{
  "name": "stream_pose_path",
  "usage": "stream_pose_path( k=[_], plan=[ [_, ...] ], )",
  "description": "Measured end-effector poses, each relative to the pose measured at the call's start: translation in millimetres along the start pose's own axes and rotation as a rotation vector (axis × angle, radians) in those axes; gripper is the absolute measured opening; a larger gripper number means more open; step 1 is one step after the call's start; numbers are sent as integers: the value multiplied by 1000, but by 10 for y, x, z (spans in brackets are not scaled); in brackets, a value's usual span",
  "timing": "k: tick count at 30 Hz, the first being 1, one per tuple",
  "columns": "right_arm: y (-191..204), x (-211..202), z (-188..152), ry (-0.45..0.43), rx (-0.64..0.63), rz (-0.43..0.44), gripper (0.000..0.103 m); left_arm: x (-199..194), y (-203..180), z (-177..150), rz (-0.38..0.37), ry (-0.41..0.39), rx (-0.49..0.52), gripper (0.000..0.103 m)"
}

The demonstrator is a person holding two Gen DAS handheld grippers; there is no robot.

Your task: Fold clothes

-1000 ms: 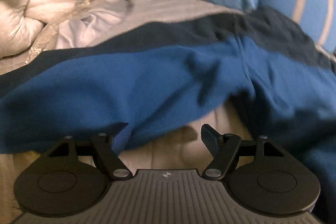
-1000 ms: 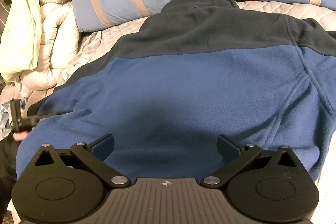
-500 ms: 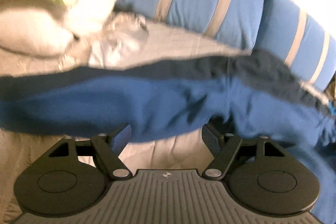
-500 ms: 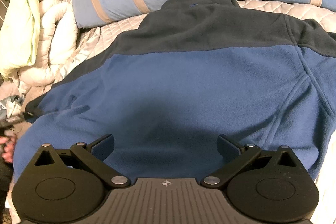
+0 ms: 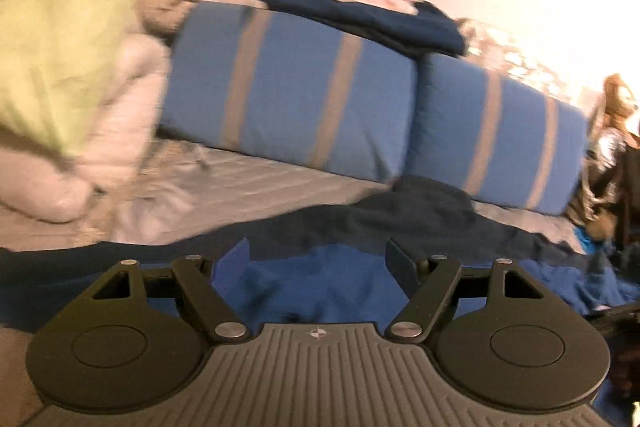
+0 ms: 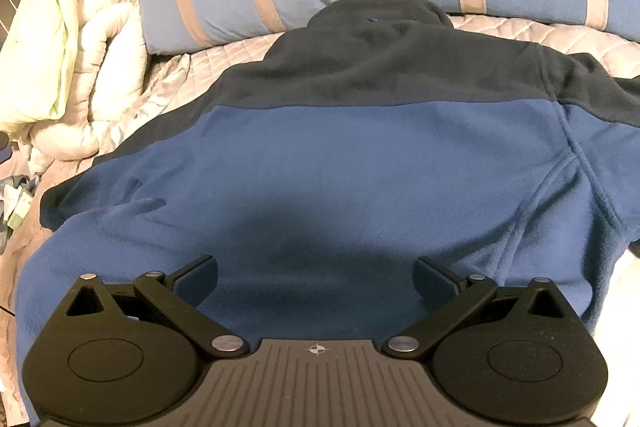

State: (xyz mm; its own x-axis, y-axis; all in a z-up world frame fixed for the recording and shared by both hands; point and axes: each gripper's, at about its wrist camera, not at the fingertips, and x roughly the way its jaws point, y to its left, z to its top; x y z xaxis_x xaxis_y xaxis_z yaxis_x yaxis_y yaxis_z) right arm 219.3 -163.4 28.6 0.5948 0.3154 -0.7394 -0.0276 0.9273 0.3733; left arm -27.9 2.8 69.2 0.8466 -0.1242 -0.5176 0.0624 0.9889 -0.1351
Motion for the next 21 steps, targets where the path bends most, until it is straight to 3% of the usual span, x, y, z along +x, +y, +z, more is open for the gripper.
stream_pose_path(
  k=[5,10,17,21],
  plan=[
    [-95,-267,-14,-87,29,-13,103,273,-414,-171,-103,58,79,75],
    [-496,-740,-61,-215,125,-29,103,546,-610,-431,-126,125,167,75],
    [-1502,-1215,-224,-346,247,-312,102,685,-683,-635,-108,169,204,75],
    [-2177,-1507,-365,-422,312,-478,93,693,-668,-634,-132,162,200,75]
  ],
)
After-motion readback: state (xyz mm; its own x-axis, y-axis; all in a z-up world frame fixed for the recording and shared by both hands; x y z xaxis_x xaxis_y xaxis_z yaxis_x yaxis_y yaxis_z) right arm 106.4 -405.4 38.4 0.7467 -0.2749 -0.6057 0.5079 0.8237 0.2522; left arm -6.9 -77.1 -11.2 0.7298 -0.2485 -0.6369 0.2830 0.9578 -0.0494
